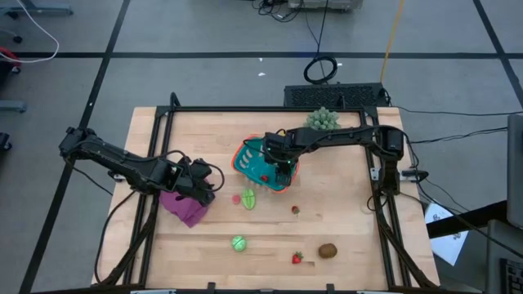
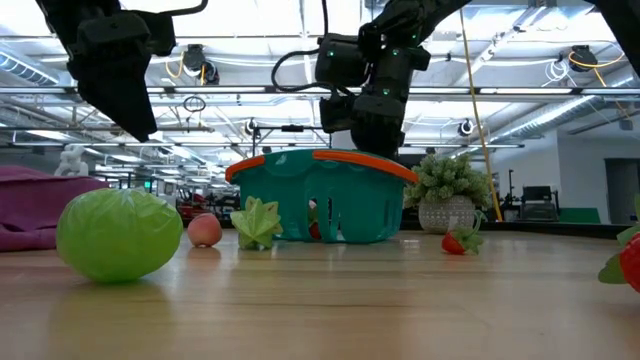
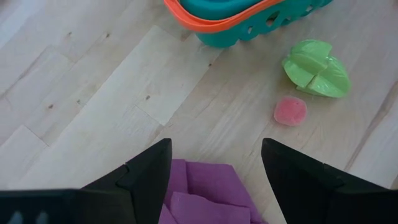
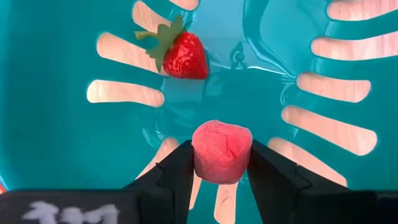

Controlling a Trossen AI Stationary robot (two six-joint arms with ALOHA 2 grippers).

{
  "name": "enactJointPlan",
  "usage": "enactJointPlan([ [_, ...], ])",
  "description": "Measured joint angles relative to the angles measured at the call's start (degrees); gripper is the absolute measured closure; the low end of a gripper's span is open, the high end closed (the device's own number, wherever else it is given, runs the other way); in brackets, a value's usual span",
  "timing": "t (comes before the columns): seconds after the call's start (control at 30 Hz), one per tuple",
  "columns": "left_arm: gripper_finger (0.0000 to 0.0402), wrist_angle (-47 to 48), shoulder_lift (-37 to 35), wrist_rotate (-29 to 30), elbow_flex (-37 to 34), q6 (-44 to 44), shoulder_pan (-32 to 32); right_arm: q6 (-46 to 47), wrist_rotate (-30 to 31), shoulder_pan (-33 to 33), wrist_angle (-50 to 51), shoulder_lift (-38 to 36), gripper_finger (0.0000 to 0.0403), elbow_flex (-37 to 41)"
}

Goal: Pick and placing Produce into tupperware
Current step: Put the right pink peach into the blue basket

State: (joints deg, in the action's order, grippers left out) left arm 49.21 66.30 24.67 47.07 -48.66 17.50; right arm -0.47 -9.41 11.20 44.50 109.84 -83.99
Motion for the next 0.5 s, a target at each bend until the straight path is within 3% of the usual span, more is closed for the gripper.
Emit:
enactJointPlan([
  [0.5,0.0149,0.0,0.01,0.0,-0.02,0.18,-0.02,-0.87,0.05,0.0,0.1,0.0,0.0272,0.0],
])
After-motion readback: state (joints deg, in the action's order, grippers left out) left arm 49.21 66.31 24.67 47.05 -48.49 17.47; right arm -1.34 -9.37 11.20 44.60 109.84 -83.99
